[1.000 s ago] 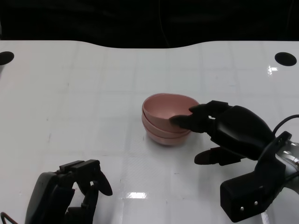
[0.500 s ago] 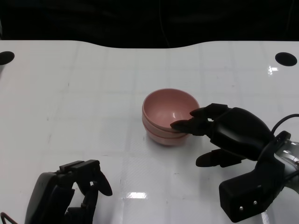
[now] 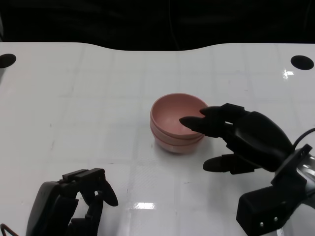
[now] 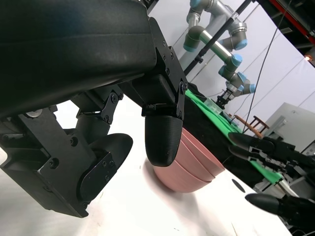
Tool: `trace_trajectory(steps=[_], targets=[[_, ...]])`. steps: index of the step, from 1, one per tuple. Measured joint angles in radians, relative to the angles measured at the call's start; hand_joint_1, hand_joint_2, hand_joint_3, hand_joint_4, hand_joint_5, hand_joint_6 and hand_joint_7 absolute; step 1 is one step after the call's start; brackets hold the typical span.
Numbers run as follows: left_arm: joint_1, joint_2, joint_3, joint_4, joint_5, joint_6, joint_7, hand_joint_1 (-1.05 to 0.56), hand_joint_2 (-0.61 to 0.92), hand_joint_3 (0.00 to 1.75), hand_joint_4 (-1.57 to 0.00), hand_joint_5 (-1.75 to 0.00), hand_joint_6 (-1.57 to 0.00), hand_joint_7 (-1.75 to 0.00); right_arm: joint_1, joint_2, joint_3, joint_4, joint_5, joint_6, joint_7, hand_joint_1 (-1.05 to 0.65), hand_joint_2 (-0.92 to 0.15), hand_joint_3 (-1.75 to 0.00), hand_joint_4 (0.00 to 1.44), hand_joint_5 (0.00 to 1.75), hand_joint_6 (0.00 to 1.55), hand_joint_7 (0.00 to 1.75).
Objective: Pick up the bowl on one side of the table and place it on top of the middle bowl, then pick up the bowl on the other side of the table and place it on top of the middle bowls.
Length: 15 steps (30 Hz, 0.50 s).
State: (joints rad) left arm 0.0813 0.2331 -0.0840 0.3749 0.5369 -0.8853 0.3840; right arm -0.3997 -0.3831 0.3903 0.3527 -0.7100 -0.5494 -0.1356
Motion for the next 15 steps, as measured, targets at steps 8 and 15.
trace_trajectory(steps=[8,15], targets=[[0.001,0.001,0.001,-0.003,0.006,0.0,0.0,0.01,0.27,1.55,-0.85,-1.67,-0.82,-1.46,0.112,-0.02,-0.06,-0.096,0.023,-0.033,-0.014,-0.48,-0.92,-0.06,0.31,0.45,0.49,0.08],[0.001,0.001,0.001,-0.005,0.006,0.0,0.0,-0.01,0.27,1.56,-0.84,-1.68,-0.81,-1.47,0.221,-0.019,-0.116,-0.14,0.043,-0.088,-0.113,-0.26,-0.86,-0.01,0.58,0.61,0.76,0.19]])
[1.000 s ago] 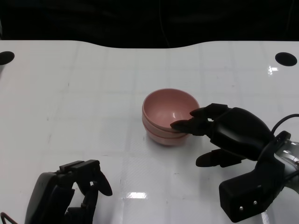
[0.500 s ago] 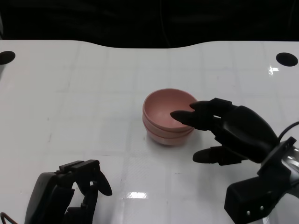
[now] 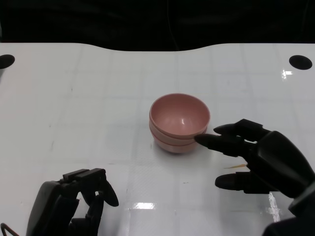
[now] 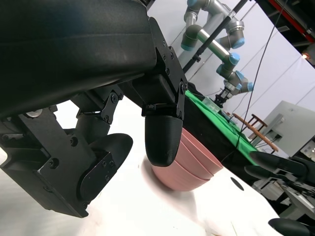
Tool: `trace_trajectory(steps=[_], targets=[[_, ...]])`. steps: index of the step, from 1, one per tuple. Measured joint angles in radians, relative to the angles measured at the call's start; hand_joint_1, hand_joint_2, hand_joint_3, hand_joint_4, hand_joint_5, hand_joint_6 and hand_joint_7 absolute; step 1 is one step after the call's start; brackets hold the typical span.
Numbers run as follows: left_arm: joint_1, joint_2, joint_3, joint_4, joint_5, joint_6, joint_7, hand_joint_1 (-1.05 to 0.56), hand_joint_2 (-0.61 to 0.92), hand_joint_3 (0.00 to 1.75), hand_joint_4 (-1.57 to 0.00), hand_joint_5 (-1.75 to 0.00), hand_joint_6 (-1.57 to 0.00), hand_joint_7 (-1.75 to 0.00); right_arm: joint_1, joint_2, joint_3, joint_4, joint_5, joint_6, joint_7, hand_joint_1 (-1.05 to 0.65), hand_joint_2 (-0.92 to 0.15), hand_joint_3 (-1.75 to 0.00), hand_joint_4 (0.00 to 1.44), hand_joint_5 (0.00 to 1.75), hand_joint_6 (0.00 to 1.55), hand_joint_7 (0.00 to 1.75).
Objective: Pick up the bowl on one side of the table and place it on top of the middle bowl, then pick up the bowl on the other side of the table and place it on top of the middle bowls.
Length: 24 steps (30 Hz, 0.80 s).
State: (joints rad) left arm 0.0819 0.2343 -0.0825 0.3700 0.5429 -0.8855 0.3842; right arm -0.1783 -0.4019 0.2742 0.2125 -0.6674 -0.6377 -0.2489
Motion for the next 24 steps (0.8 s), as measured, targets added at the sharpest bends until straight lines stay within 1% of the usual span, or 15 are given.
trace_trajectory(steps=[1,2,4,5,7,10,11,12,13,14,16,17,20,24], targets=[[0.0,0.0,0.0,0.0,0.001,0.0,0.0,-0.01,0.27,1.57,-0.84,-1.69,-0.81,-1.48,0.016,0.003,-0.008,-0.008,0.007,-0.006,-0.009,-0.21,-0.87,-0.01,0.63,0.65,0.8,0.21],[0.0,0.0,0.0,-0.001,0.001,0.0,0.0,-0.02,0.27,1.57,-0.83,-1.69,-0.81,-1.48,0.035,0.007,-0.016,-0.017,0.019,-0.008,-0.01,-0.18,-0.87,-0.01,0.65,0.69,0.83,0.23],[0.0,0.0,0.0,-0.001,0.001,0.0,0.0,-0.02,0.27,1.58,-0.82,-1.7,-0.81,-1.49,0.066,0.011,-0.028,-0.039,0.05,-0.007,-0.001,-0.13,-0.88,-0.01,0.68,0.84,0.9,0.26],[0.0,0.0,0.0,-0.001,0.001,0.0,0.0,-0.02,0.27,1.58,-0.82,-1.71,-0.81,-1.49,0.077,0.011,-0.032,-0.046,0.067,-0.008,0.008,-0.12,-0.88,-0.01,0.68,0.88,0.92,0.27],[-0.001,0.0,0.0,-0.001,0.001,0.0,0.0,-0.02,0.27,1.59,-0.83,-1.71,-0.8,-1.5,0.093,0.011,-0.038,-0.053,0.107,-0.013,0.032,-0.04,-0.89,-0.02,0.83,1.03,1.07,0.37],[-0.002,0.0,0.0,-0.001,0.001,-0.002,0.0,-0.02,0.27,1.59,-0.83,-1.71,-0.8,-1.5,0.12,0.01,-0.047,-0.054,0.155,-0.048,0.057,0.02,-0.89,-0.04,0.95,1.13,1.17,0.45],[-0.002,0.0,0.0,-0.001,0.001,-0.002,0.0,-0.02,0.27,1.59,-0.84,-1.71,-0.8,-1.5,0.128,0.01,-0.052,-0.054,0.17,-0.063,0.064,0.04,-0.77,-0.31,0.94,1.3,1.16,0.53],[-0.002,0.0,0.0,-0.001,0.001,-0.002,0.0,-0.02,0.27,1.59,-0.84,-1.71,-0.8,-1.5,0.134,0.01,-0.056,-0.054,0.189,-0.079,0.07,0.06,-0.53,-0.77,0.93,1.41,1.13,0.62],[-0.002,0.0,0.0,-0.001,0.001,-0.002,0.0,-0.02,0.27,1.59,-0.84,-1.71,-0.8,-1.51,0.138,0.011,-0.061,-0.051,0.208,-0.097,0.075,0.07,-0.34,-1.14,0.91,1.52,1.09,0.75],[-0.002,0.0,0.0,-0.001,0.001,-0.002,0.0,-0.02,0.27,1.59,-0.84,-1.71,-0.8,-1.51,0.139,0.011,-0.063,-0.046,0.226,-0.113,0.083,0.08,-0.28,-1.27,0.9,1.58,1.06,0.81],[-0.003,0.0,0.0,-0.001,0.001,-0.002,0.0,-0.03,0.27,1.59,-0.84,-1.71,-0.8,-1.5,0.14,0.014,-0.065,-0.032,0.242,-0.135,0.094,0.08,-0.23,-1.4,0.89,1.69,1.0,0.98],[-0.004,0.001,0.001,-0.001,0.001,-0.002,0.0,-0.03,0.27,1.59,-0.85,-1.7,-0.81,-1.5,0.14,0.016,-0.066,-0.021,0.244,-0.147,0.098,0.09,-0.22,-1.46,0.89,1.72,0.95,1.1],[-0.006,0.003,0.003,0.001,0.001,-0.003,0.001,-0.03,0.26,1.59,-0.85,-1.7,-0.81,-1.5,0.133,0.024,-0.067,0.046,0.248,-0.203,0.099,0.1,-0.2,-1.52,0.9,1.74,0.89,1.3],[-0.008,0.007,0.004,0.006,0.001,-0.008,0.001,-0.03,0.25,1.59,-0.86,-1.69,-0.82,-1.5,0.111,0.038,-0.07,0.132,0.239,-0.275,0.084,0.1,-0.21,-1.54,0.9,1.75,0.88,1.37]])
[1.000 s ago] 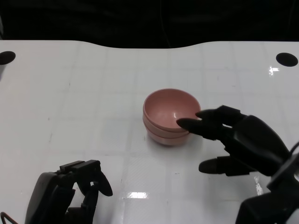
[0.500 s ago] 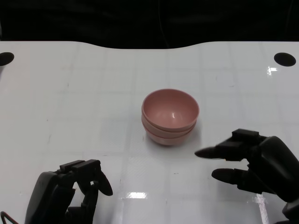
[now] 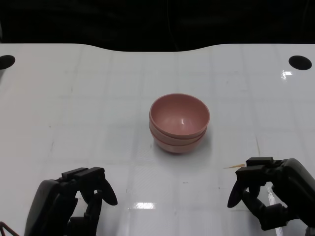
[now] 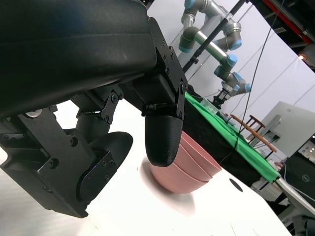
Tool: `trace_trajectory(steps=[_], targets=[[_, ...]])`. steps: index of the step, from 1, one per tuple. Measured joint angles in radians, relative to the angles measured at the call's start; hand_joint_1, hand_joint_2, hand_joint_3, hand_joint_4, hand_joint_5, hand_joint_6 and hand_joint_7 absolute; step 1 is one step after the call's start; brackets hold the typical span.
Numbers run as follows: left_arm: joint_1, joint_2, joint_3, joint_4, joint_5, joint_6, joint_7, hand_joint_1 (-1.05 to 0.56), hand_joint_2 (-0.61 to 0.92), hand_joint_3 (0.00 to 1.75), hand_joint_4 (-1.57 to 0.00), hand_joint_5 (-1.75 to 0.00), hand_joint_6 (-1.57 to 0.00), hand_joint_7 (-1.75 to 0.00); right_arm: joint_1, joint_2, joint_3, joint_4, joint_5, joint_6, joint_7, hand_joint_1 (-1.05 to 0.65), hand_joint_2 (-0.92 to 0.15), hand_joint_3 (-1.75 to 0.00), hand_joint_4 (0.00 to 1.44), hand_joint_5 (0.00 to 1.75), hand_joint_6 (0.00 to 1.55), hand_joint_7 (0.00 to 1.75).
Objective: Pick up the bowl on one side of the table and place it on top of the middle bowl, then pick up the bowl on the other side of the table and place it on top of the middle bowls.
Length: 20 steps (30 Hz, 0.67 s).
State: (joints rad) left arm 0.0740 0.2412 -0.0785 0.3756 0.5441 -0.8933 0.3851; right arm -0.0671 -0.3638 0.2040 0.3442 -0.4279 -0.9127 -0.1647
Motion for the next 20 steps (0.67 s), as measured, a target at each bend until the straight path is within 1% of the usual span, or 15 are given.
trace_trajectory(steps=[4,6,12,16,20], targets=[[0.0,-0.001,0.0,0.003,-0.008,-0.002,0.0,-0.01,0.25,1.59,-0.87,-1.67,-0.83,-1.48,-0.045,0.017,-0.003,0.113,0.001,-0.067,-0.005,0.09,-0.2,-1.56,0.88,1.75,0.84,1.42],[0.0,-0.001,0.001,0.006,-0.013,-0.005,0.0,-0.01,0.25,1.59,-0.87,-1.67,-0.83,-1.48,-0.066,0.018,-0.003,0.149,0.0,-0.088,-0.005,0.09,-0.18,-1.57,0.87,1.75,0.84,1.44],[-0.001,-0.001,0.001,0.034,-0.046,-0.024,-0.001,0.03,0.25,1.58,-0.87,-1.66,-0.84,-1.45,-0.112,0.033,-0.006,0.216,-0.008,-0.128,-0.025,0.11,-0.16,-1.59,0.88,1.75,0.84,1.44],[-0.003,0.001,0.001,0.051,-0.071,-0.031,-0.007,0.03,0.25,1.57,-0.87,-1.67,-0.84,-1.43,-0.122,0.048,-0.006,0.235,-0.009,-0.129,-0.025,0.12,-0.15,-1.6,0.87,1.75,0.84,1.43],[-0.006,0.003,0.002,0.067,-0.098,-0.045,-0.026,0.02,0.26,1.56,-0.87,-1.67,-0.84,-1.42,-0.132,0.053,-0.006,0.254,-0.015,-0.131,-0.025,0.13,-0.12,-1.63,0.87,1.74,0.87,1.39]])
